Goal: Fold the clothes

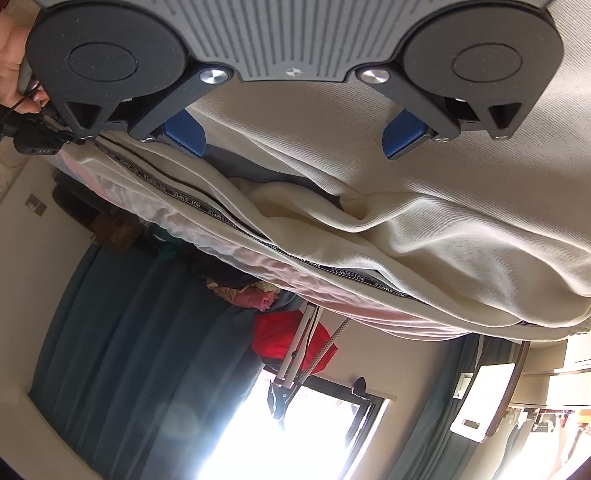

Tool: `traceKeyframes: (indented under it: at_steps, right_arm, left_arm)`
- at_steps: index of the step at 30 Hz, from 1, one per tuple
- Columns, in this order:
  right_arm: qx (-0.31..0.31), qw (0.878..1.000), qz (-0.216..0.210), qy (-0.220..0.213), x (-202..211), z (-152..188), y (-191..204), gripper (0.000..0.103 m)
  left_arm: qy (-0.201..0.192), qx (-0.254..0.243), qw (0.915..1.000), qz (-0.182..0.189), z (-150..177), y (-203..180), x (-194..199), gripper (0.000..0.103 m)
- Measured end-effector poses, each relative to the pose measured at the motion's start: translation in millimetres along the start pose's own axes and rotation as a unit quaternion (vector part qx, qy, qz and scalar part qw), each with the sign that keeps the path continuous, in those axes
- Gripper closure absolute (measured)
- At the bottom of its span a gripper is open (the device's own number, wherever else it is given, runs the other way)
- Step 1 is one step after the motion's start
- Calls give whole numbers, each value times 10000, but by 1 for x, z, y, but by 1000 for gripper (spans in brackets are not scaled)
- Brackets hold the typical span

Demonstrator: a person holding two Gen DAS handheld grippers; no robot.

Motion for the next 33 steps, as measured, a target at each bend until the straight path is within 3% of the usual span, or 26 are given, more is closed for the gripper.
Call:
traceKeyframes:
  at_steps: [4,10,13,15,17,20,22,24,27,28,29,31,32,33]
  right_arm:
    - [218,9987,-225,-400,18,-22,26,81]
    - [750,9944,-274,-690,65,-27,77,84]
    - [1104,9881,-572,-909,90,-32,115,86]
    - [1394,9833,-538,-1043,84,-41,133,86]
    - [1546,9812,-416,-1075,53,-55,140,87]
    - [1352,9869,96,-872,-28,-82,125,87]
    - [1417,9858,601,-669,-83,-95,106,87]
    - [1799,9756,1190,-401,-128,-99,87,87]
    - [1393,9816,1302,39,-175,-91,55,85]
    - [1281,9850,1152,108,-182,-89,49,84]
    - [1168,9879,1001,177,-188,-87,43,82]
    - [1114,9907,742,262,-195,-77,37,60]
    - [1131,9912,640,241,-191,-73,36,27]
    - [1102,9929,416,189,-181,-72,36,13]
  left_arm:
    - [-37,4,10000,-21,-1,1,1,0]
    - [-56,153,9997,-162,-5,9,8,0]
    - [-91,126,9997,-194,-5,10,12,0]
    - [-59,44,9998,-183,-3,7,12,0]
    - [-61,-36,9998,-184,-1,5,12,0]
    - [-100,-126,9997,-162,1,3,12,0]
    - [-113,-207,9996,-161,2,3,9,0]
    - [-72,-231,9995,-182,5,4,3,0]
    - [28,-166,9997,-199,9,6,-8,0]
    - [25,-162,9997,-198,10,6,-10,0]
    - [6,-192,9996,-201,10,5,-12,0]
    - [-28,-282,9994,-203,11,3,-14,0]
    - [-37,-343,9992,-196,11,1,-15,0]
    - [-50,-389,9991,-186,12,-1,-16,0]
Point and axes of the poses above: each gripper's, at about its wrist camera, not at the fingertips, and x roughly against the way its jaws point, y to its left, z to its underside, the point moved 8 cm from there along -x, roughly the way its jaws point, and after that the axes turned 12 degrees about -z, right-handed, at the moved point
